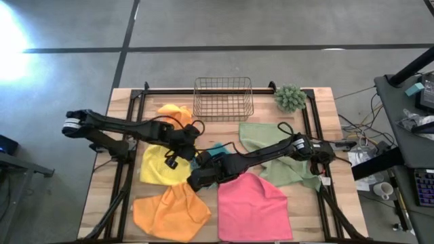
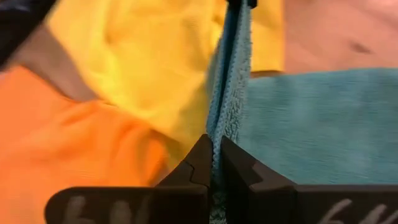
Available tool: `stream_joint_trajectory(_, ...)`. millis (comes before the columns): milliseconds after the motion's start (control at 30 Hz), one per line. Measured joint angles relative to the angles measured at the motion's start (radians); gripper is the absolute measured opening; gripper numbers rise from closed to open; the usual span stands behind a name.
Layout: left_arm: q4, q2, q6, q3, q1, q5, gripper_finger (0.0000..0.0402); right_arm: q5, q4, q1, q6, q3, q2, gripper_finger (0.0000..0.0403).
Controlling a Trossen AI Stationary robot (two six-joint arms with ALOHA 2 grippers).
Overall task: Fold microfiber towels
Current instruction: Fold the blue microfiber cloth
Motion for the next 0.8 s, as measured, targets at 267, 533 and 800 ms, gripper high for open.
stream_joint_trajectory(267, 0.041, 0.083, 0.003, 0.061, 0.009, -0.011, 0.0, 0.019, -0.159, -0.001, -0.045, -0.004, -0.01, 0.0008)
stream_joint_trajectory(533, 0.072, 0.125, 0.037, 0.112, 0.043, -0.007, 0.0, 0.069, -0.295, -0.007, -0.084, -0.046, -0.072, 0.0008)
stream_joint_trajectory(800, 0.143, 0.202, 0.039, 0.161, 0.075, -0.008, 0.0, 0.011, -0.115, -0.032, -0.153, -0.284, -0.196, 0.0008)
